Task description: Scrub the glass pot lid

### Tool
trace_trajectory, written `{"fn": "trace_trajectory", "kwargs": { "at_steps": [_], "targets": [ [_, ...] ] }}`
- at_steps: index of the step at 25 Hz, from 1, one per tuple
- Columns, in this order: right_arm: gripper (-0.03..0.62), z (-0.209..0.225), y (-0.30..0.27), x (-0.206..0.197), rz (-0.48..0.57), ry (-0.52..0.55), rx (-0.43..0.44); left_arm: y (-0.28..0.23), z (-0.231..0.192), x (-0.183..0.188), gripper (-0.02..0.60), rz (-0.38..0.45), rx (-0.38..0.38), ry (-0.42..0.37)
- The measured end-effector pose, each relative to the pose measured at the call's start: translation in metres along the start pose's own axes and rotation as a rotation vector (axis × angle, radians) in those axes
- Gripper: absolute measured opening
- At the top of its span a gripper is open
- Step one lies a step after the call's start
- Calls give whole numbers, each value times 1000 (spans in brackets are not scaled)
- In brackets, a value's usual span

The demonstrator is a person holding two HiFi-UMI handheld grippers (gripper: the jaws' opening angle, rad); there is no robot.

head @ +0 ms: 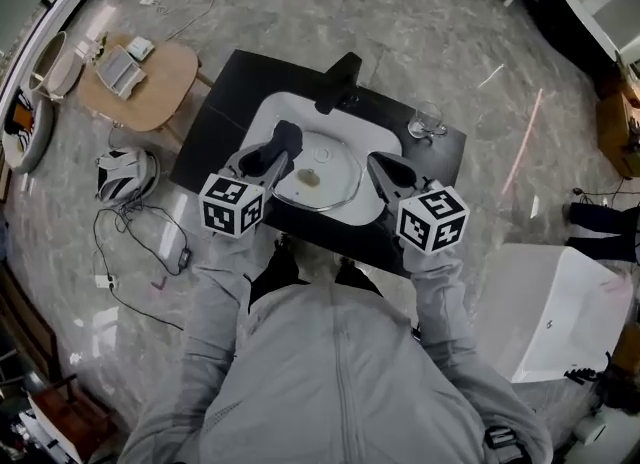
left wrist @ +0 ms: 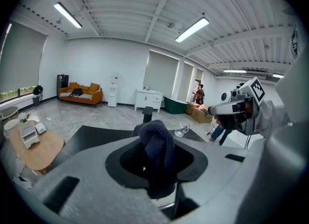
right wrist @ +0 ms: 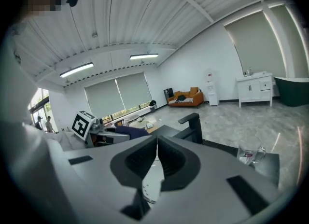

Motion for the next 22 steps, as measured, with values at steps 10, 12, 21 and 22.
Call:
{"fn": "trace_trajectory", "kwargs": {
  "at_steps": [10, 12, 21, 22],
  "targets": [
    [31, -3, -25, -26, 48, -119, -192, -63, -48, -8, 112, -100, -137, -174],
    [31, -3, -28, -32, 54, -142, -228, -74, -52, -10, 112, -119, -158, -236],
    [31, -5, -48, -56, 53, -186, -367, -130, -57, -33, 112, -232, -306, -462],
    [31, -4, -50, -57, 47, -184, -379, -136, -56, -35, 112, -243, -315, -483]
  ]
}}
Point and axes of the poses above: the fingertips, and each gripper's own axes: y backward along the fingers, z to its right, x out of its top, the point moved 10 cm from there along y, backward along the fingers, and after that the axes turned 11 degrees about x, right-handed, at the moved point
